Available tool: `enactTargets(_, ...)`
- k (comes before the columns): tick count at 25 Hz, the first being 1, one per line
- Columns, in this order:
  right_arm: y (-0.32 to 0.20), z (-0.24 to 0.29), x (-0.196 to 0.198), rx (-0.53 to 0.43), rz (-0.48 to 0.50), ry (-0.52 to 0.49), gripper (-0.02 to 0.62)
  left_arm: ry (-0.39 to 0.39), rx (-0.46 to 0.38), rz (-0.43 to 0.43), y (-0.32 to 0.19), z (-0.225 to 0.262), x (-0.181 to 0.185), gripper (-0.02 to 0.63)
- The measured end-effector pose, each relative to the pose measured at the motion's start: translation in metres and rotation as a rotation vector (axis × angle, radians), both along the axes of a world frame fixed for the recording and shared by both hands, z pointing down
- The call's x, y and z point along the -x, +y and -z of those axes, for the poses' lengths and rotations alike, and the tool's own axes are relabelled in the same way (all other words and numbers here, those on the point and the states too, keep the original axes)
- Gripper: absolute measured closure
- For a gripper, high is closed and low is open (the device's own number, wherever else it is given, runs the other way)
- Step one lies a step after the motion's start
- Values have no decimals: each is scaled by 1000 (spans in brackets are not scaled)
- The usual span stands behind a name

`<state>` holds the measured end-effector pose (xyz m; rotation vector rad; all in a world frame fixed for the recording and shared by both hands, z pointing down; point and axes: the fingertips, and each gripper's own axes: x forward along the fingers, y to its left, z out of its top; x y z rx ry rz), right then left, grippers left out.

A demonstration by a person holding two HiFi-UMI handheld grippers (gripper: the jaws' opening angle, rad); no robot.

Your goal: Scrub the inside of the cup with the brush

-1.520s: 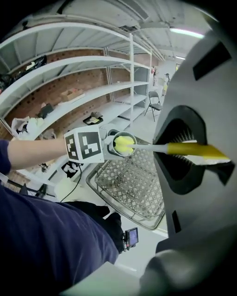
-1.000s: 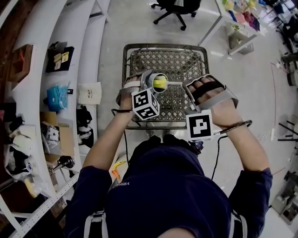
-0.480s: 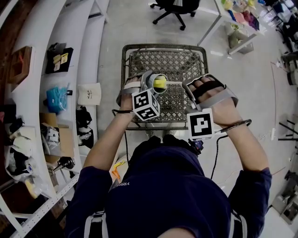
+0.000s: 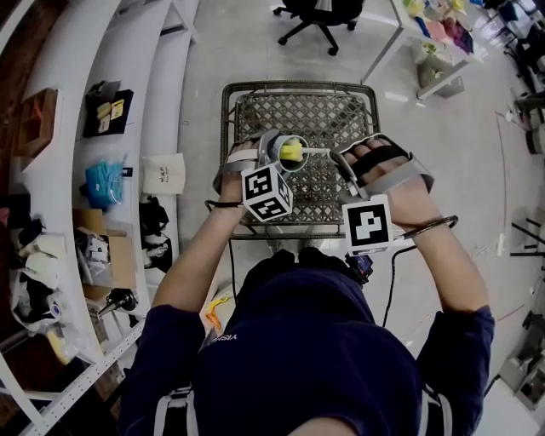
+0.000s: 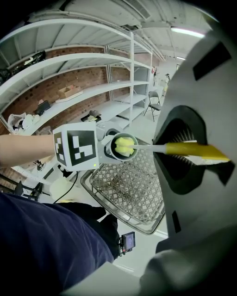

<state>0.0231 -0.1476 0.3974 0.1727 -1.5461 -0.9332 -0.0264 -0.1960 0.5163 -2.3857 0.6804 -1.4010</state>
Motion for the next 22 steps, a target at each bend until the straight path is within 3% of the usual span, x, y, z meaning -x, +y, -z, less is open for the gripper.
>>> enactTargets(10, 21, -6, 13, 8, 46, -26, 563, -32, 12, -8, 2, -6, 4, 241)
enactTargets(17, 4, -6, -2, -21, 3, -27, 563, -20, 16, -19, 4, -3, 0, 241)
enactTargets(22, 31, -8, 19, 17, 61, -52, 563, -25, 40, -9, 6, -9, 6, 241)
